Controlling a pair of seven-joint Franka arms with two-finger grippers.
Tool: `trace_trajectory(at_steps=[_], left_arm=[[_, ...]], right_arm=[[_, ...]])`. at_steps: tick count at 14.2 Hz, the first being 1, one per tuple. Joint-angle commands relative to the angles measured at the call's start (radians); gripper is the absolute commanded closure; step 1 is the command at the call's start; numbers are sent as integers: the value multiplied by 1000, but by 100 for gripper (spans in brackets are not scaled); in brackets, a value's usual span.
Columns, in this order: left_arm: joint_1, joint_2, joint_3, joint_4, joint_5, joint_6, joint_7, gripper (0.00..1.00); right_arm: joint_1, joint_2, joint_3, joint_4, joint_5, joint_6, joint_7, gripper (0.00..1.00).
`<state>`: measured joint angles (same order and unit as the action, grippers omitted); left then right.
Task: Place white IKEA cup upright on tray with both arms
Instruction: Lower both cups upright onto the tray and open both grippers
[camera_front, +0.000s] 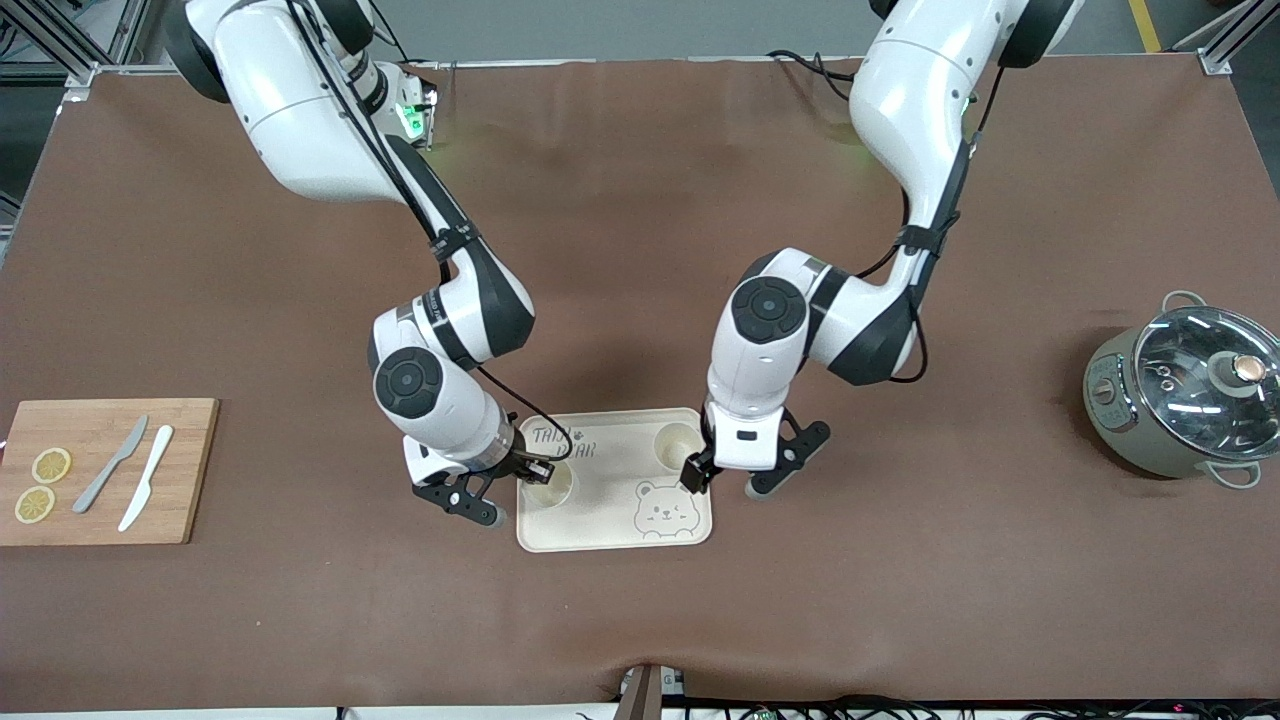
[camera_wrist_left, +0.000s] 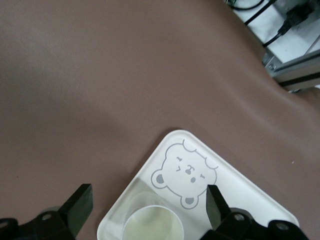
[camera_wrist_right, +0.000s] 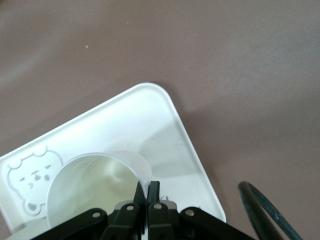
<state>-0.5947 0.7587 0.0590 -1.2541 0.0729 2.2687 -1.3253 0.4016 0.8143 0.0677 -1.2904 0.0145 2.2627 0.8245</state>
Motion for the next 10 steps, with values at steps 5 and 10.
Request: trace_trajectory(at_steps=[5, 10], left_arm=[[81, -108, -13, -28, -28, -125, 167, 0], [150, -173, -14, -33, -70, -234, 336, 0]], right_arm=[[3, 14, -9, -50, -82, 69, 33, 100], [6, 28, -11, -50, -80, 89, 34, 100]])
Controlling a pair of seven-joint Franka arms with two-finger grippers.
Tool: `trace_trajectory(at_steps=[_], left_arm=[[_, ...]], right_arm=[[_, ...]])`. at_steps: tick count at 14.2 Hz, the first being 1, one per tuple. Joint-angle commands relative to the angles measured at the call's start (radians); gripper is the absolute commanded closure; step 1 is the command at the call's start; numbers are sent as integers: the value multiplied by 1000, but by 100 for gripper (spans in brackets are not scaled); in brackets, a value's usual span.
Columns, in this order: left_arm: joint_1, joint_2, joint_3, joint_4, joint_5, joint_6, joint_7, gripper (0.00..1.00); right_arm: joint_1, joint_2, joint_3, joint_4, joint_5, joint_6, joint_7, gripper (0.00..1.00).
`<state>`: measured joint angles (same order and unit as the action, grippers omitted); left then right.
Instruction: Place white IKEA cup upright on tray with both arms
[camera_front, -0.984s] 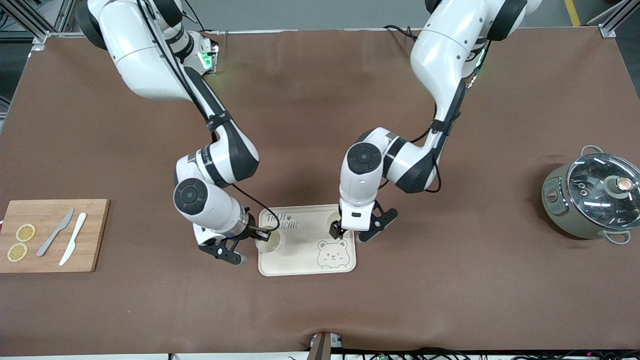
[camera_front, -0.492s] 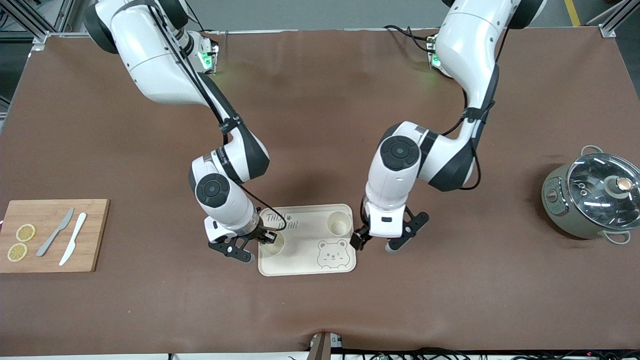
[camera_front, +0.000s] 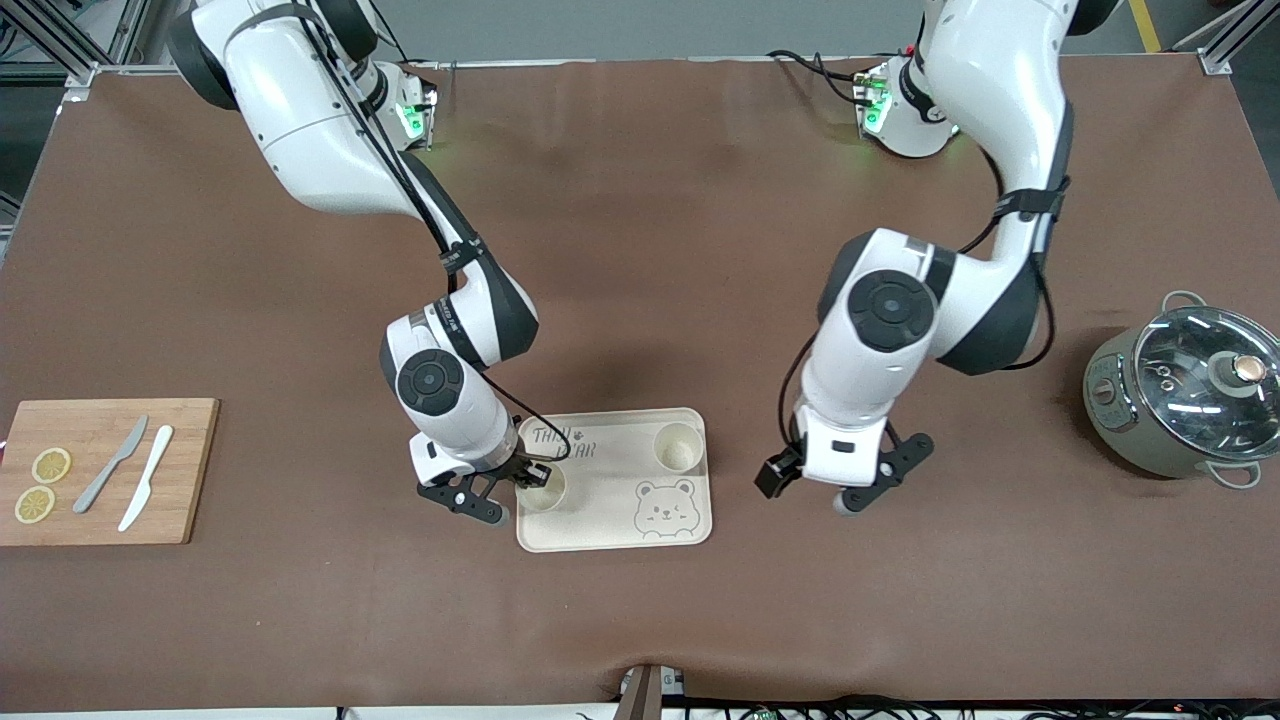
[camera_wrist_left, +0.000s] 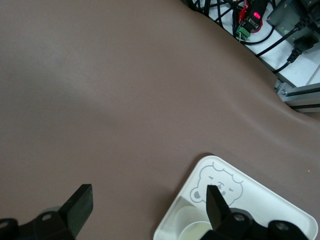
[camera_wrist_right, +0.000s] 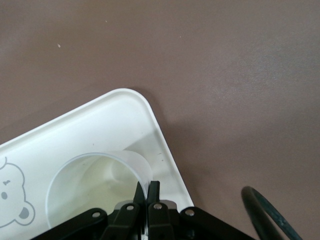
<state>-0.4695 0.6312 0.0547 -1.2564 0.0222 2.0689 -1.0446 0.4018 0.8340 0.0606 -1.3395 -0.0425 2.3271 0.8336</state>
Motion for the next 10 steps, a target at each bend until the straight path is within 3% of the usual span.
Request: trace_trajectory(at_steps=[1, 3, 4, 5, 6, 10], left_arm=[[35, -51, -10, -31, -21, -50, 86, 0], [63, -70, -9, -31, -21, -90, 162, 0], [78, -85, -9, -32, -22, -122, 220, 0], [98, -100, -9, -37, -24, -151, 274, 0], [116, -117, -9, -38, -24, -174, 319, 0], [166, -175, -9, -49, -24, -248, 457, 0]], right_arm=[[8, 10, -4, -1, -23, 27, 25, 100], [6, 10, -4, -1, -23, 26, 25, 100], [6, 8, -2, -1, -23, 24, 25, 78], [5, 8, -2, -1, -22, 24, 25, 28], [0, 8, -2, -1, -22, 23, 25, 0], [-6, -19, -2, 3, -22, 8, 6, 0]])
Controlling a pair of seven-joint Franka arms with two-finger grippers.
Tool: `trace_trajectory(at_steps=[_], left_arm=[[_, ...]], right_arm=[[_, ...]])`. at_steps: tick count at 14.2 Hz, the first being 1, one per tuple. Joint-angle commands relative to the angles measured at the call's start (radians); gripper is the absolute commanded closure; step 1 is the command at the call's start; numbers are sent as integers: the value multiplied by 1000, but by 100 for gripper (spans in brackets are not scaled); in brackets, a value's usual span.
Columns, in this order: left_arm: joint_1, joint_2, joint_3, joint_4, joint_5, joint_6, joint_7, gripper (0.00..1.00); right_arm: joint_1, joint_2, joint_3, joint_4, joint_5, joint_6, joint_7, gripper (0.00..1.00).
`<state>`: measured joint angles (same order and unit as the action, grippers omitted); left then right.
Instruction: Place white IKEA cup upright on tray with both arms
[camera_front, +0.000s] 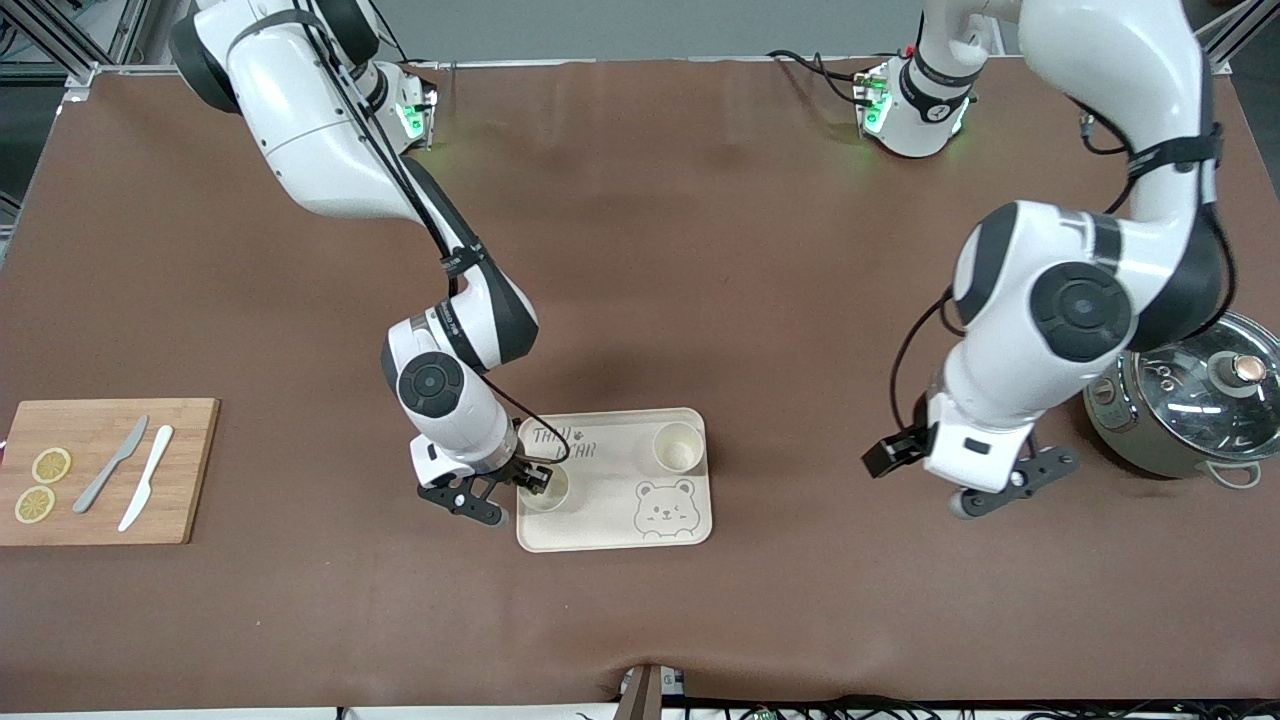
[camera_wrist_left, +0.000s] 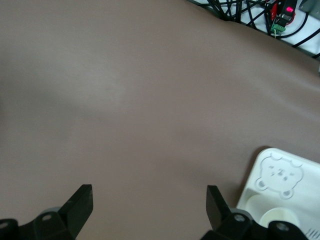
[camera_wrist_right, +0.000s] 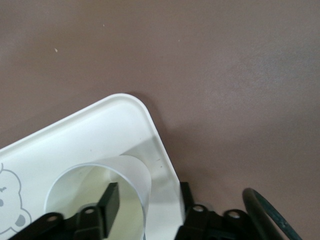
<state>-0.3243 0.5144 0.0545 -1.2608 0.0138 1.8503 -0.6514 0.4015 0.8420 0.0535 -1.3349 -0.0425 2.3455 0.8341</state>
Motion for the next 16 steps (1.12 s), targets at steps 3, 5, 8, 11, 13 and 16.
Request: trace_trajectory(at_steps=[3, 5, 8, 11, 13, 16], left_arm=[[73, -128, -8, -95, -15, -57, 192, 0], [96, -166, -8, -126, -15, -59, 248, 0], [128, -230, -8, -181, -17, -74, 317, 0], [165, -296, -8, -233, -17, -88, 395, 0], [191, -332, -8, -256, -17, -100, 433, 0], [218, -369, -8, -259, -17, -140, 492, 0]], right_arm=[[-6, -102, 6, 3, -20, -148, 2, 0], [-10, -191, 6, 3, -17, -285, -47, 0], [-35, -354, 14, -3, 22, -499, -118, 0], [-53, -525, 12, -6, 55, -720, -190, 0], [-62, -674, 11, -77, 55, -823, -225, 0], [-133, -921, 6, -291, 55, -813, -409, 0]])
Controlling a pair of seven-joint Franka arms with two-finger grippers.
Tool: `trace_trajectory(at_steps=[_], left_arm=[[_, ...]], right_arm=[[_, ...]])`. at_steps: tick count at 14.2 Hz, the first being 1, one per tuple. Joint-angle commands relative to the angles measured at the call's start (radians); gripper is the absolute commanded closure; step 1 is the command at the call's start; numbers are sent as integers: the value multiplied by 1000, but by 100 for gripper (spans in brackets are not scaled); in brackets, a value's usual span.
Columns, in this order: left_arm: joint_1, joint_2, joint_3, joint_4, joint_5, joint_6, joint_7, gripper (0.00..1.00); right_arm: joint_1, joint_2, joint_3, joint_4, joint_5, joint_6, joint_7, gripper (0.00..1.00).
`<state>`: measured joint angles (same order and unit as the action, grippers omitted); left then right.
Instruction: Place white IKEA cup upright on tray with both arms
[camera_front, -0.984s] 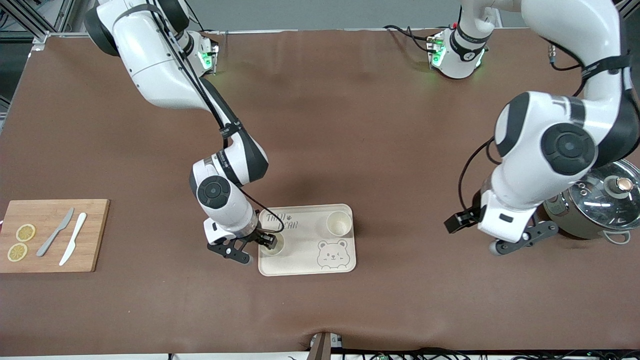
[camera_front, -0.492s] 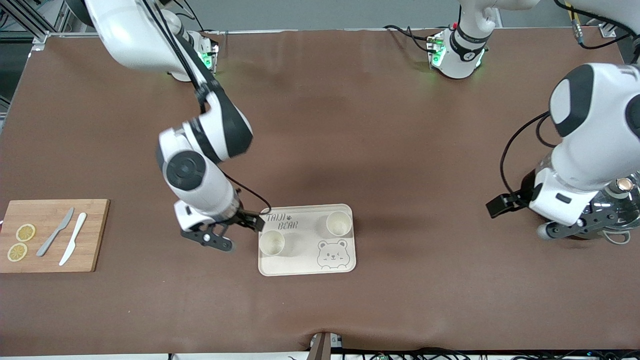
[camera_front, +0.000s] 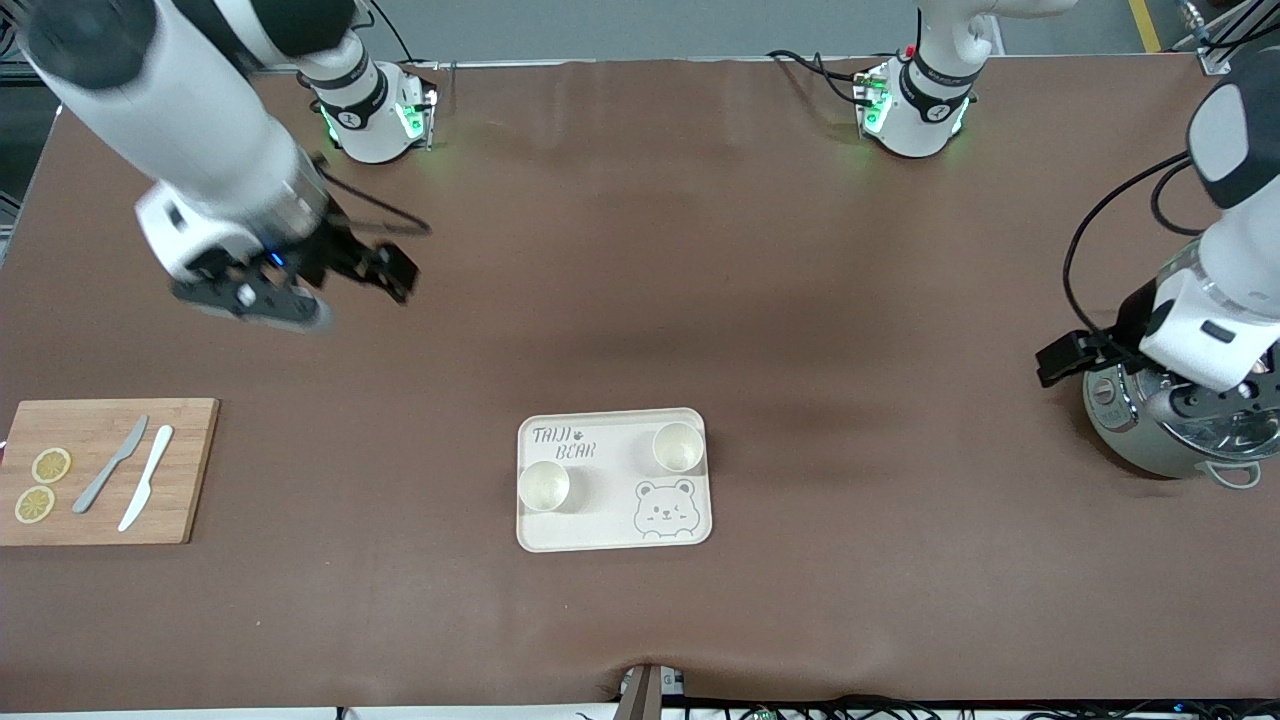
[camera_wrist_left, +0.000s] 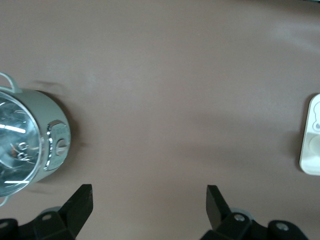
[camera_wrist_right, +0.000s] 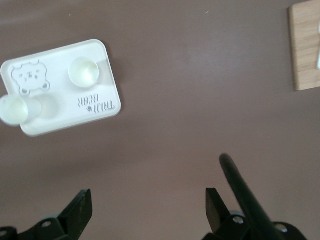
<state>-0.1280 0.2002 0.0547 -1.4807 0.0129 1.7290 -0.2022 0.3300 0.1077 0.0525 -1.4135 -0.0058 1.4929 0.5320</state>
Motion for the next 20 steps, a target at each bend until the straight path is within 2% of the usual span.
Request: trace_trajectory(at_steps=[1, 4, 7, 12, 15, 20], left_arm=[[24, -67, -7, -39, -16, -34, 64, 0], [24, -100, 1, -38, -16, -72, 81, 0], [50, -131, -1, -39, -13, -109, 86, 0], [53, -171, -6, -30, -13, -149, 103, 0], [51, -157, -6, 26, -14, -155, 95, 0], [53, -154, -6, 34, -13, -155, 95, 0]], right_arm=[[-95, -215, 6, -225, 18, 27, -156, 0], [-227, -230, 6, -226, 18, 3, -361, 0], [-308, -214, 4, -226, 18, 64, -460, 0], [-338, -181, 4, -213, 12, 93, -477, 0], [-338, -178, 6, -197, 4, 79, -462, 0], [-336, -164, 6, -194, 1, 79, -466, 0]])
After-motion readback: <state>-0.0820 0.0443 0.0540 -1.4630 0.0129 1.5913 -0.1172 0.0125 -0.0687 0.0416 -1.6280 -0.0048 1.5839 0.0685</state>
